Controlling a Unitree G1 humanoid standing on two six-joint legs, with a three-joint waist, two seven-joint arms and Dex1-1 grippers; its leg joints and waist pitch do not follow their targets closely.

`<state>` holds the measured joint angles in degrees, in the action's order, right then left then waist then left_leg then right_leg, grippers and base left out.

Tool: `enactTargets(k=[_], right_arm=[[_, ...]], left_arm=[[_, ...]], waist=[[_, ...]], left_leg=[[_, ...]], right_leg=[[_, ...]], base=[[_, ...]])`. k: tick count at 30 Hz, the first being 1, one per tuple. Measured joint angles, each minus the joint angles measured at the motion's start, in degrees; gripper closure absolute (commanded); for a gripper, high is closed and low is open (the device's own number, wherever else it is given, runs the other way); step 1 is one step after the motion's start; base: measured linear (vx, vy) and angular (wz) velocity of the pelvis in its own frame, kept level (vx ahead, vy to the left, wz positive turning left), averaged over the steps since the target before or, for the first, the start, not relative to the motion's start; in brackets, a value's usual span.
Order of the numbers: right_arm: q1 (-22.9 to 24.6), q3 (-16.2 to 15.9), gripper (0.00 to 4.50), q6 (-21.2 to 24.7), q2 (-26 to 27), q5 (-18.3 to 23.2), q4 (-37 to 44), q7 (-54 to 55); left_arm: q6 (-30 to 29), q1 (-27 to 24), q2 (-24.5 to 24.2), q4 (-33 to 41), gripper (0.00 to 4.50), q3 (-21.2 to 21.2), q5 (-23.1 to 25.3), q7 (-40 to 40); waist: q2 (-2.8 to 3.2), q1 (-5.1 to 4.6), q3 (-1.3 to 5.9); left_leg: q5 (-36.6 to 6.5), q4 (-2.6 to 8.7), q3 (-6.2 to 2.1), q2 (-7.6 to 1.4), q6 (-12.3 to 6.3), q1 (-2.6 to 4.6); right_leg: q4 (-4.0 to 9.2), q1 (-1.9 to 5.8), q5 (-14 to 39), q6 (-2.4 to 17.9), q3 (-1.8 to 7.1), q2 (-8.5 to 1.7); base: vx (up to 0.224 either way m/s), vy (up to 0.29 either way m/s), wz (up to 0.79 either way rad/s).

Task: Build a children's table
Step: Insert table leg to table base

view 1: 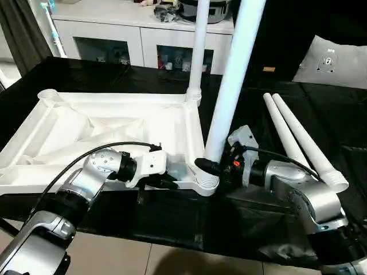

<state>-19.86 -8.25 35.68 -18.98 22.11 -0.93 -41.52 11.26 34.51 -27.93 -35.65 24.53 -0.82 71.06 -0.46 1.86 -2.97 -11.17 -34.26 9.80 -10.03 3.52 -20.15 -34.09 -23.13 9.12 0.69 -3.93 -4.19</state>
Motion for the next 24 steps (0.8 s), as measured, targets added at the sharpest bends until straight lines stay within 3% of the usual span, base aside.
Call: enactTargets(k=[5,10,18,24], right_arm=[[1.92,2.32,2.61,-0.9,0.68,2.22,-0.99,-0.42],[5.7,2.5,2.61,-5.6,0.55,1.96,0.22,-0.98],[6.97,-1.16,2.61,-11.54,-1.32,-2.14,1.57,-0.98],[4.59,-6.04,2.61,-14.93,-3.06,-7.34,0.78,-2.6]], left_arm=[[-0.21,-0.18,0.39,0.26,4.5,-0.08,-0.05,0.0],[-1.44,-0.85,1.01,0.27,4.5,-1.18,-0.62,-0.15],[-2.25,-1.06,0.83,0.29,4.5,-1.42,-0.57,-0.23],[-2.34,-1.2,0.55,0.29,4.5,-1.49,0.07,-0.1]], waist=[[0.03,0.19,0.01],[0.06,0.31,0.03],[0.14,0.11,0.07],[0.26,-0.28,0.19]], left_leg=[[-0.01,0.01,0.0,0.0,0.0,-0.01],[-0.02,0.02,0.0,0.01,0.0,0.01],[-0.01,0.01,0.0,0.02,0.0,0.1],[-0.01,0.0,-0.01,0.02,0.0,0.13]], right_leg=[[0.01,0.01,0.01,0.02,0.0,0.0],[0.02,0.03,0.02,0.04,0.0,-0.01],[0.03,0.15,0.05,-0.01,0.01,-0.01],[0.06,0.33,0.06,-0.04,0.0,-0.01]], base=[[0.0,0.0,0.0],[0.0,0.0,0.0],[0.0,0.0,0.0],[0.0,0.0,0.0]])
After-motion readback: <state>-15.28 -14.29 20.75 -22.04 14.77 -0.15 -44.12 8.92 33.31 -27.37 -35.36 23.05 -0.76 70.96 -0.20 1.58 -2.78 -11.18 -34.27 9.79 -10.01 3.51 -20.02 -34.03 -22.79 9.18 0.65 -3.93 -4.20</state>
